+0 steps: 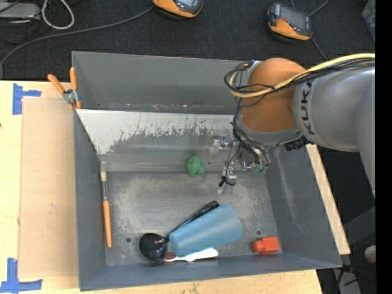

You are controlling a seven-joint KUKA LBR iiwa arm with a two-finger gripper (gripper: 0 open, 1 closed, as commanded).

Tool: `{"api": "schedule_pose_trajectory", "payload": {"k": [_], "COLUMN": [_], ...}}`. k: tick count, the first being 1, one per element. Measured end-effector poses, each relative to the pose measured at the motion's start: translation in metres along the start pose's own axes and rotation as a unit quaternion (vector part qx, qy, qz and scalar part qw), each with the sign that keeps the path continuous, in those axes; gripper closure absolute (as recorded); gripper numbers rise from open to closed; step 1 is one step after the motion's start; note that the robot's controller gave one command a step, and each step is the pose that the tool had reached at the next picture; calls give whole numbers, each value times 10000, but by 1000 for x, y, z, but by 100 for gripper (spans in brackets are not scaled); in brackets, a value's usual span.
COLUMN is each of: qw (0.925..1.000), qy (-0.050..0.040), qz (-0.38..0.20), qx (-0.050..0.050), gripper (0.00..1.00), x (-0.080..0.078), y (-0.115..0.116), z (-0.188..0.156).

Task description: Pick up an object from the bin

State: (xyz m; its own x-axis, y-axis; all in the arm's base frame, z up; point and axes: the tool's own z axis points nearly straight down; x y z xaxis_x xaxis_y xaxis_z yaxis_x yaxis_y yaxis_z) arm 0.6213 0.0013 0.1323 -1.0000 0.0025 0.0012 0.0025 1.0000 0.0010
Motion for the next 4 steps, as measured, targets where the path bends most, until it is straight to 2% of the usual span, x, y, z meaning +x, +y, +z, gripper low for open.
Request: {"api": "schedule_pose_trajectory", "payload": {"k": [1,2,3,4], "qw": [10000,9926,9904,9924], "qy": [0,24,-14,9], "qz": [0,-1214,-1384,-1228], "qx": [0,-2,-6,5], "gripper": [0,0,0,100], "x": [0,34,45,43], "y": [0,-33,5,-19], "z": [0,51,59,-8]}}
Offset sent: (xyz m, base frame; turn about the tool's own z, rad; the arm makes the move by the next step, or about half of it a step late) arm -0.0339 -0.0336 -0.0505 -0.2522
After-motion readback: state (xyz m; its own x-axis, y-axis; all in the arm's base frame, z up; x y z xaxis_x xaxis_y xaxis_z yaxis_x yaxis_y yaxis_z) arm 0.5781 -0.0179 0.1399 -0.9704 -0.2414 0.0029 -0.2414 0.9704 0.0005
